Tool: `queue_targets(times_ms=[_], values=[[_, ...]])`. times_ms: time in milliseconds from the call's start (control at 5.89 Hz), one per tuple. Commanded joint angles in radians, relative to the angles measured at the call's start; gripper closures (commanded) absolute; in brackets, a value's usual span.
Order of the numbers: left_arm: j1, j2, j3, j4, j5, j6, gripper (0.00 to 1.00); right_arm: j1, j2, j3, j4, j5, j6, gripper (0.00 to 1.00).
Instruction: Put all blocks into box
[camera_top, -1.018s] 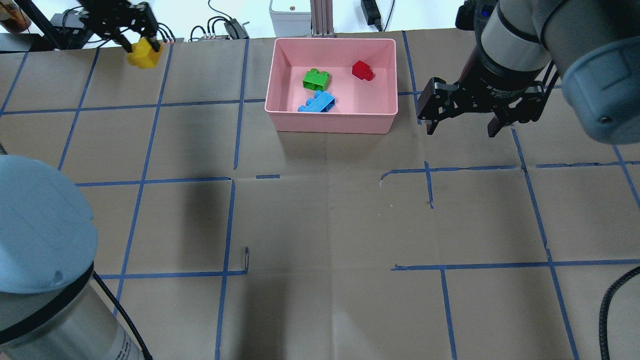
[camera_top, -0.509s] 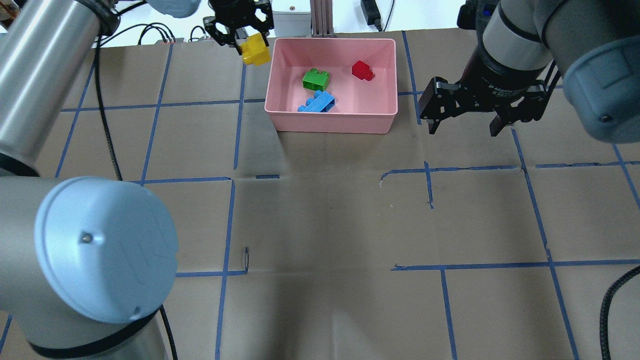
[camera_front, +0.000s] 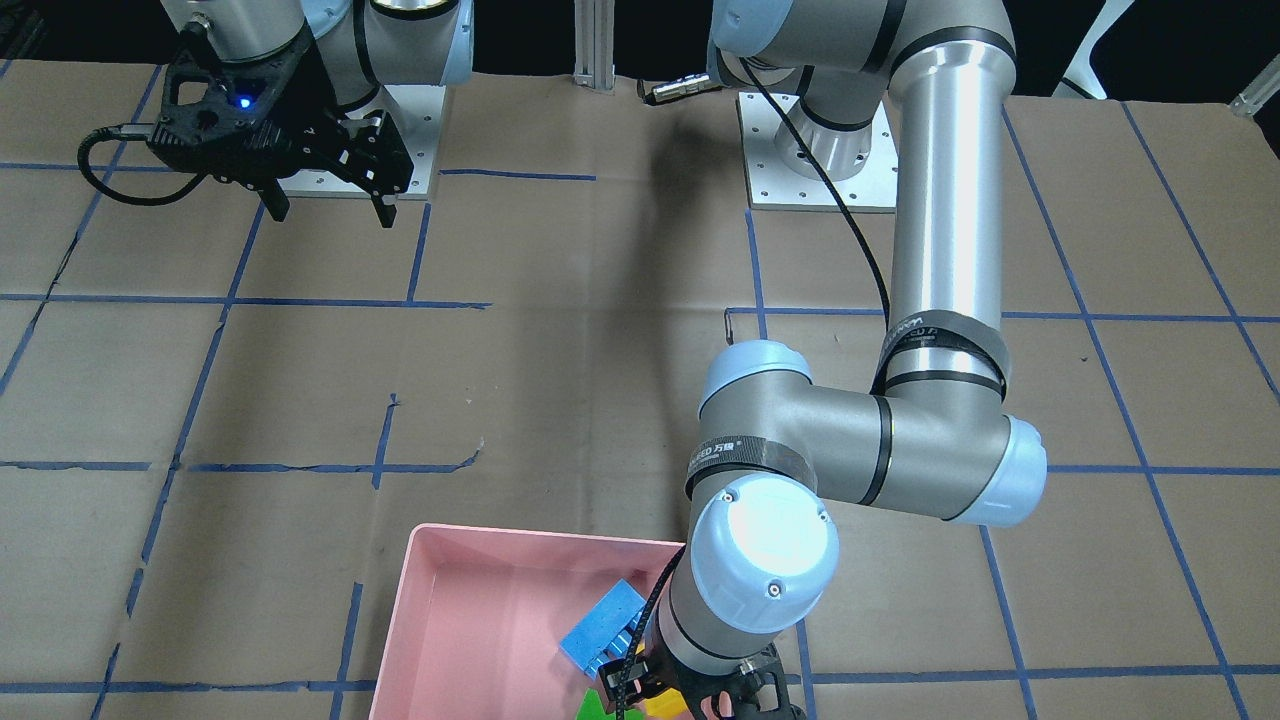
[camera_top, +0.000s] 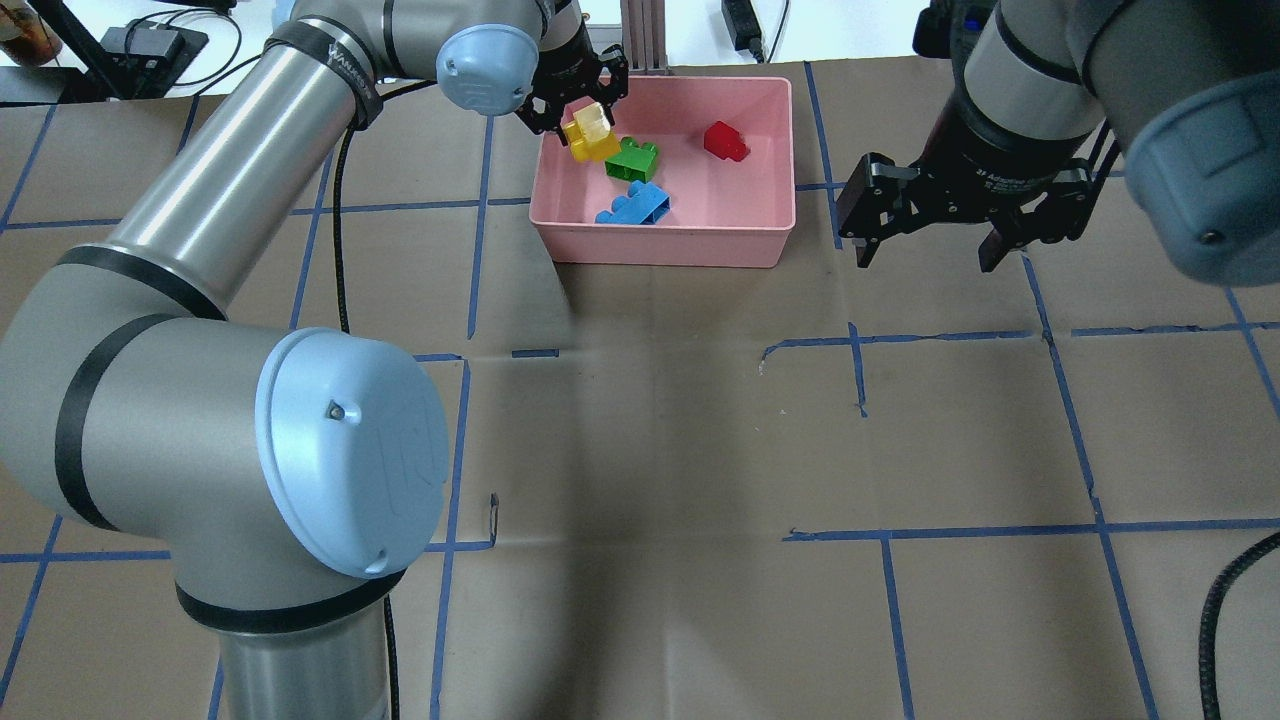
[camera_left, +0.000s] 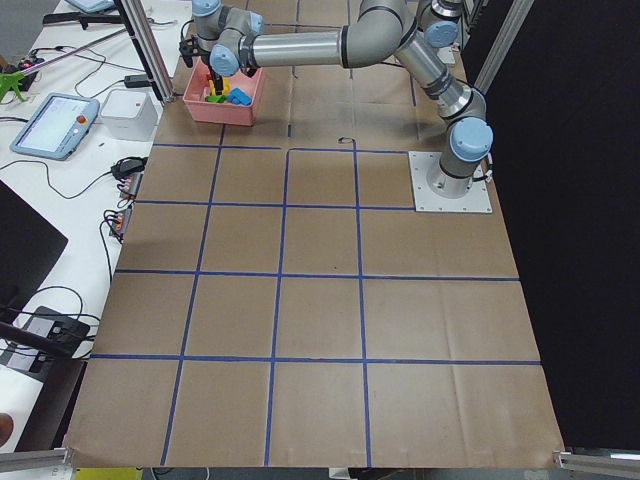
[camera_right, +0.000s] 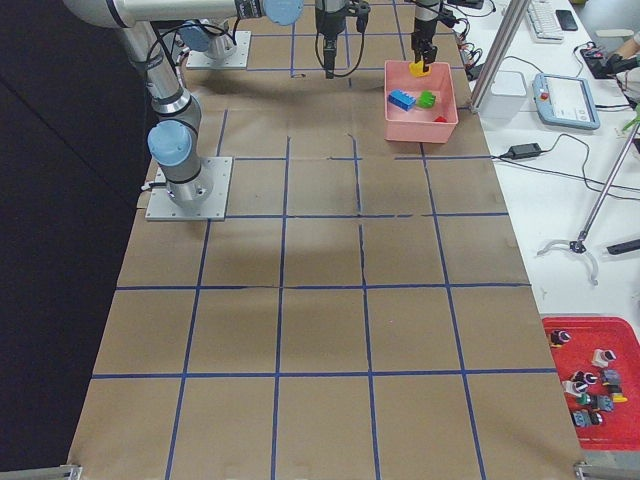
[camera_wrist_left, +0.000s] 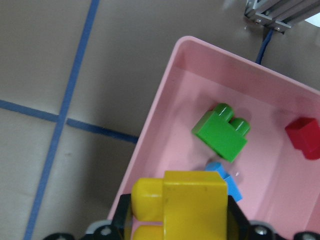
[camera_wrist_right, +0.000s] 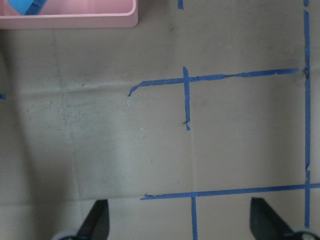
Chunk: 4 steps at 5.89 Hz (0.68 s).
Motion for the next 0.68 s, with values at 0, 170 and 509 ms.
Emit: queue_targets(times_ms=[0, 170, 509], values=[[-0.001, 0.067, -0.009, -0.029, 0.001, -0.007, 0.01, 0.0, 0.0, 0.0, 0.0, 0.0, 0.0, 0.0], [0.005, 0.142, -0.02, -0.108, 0.001, 0.009, 0.01, 0.0, 0.0, 0.0, -0.001, 0.0, 0.001, 0.0], [0.072, 0.305, -0.084, -0.313, 0.002, 0.183, 0.01, 0.0, 0.0, -0.003, -0.002, -0.003, 0.001, 0.0]])
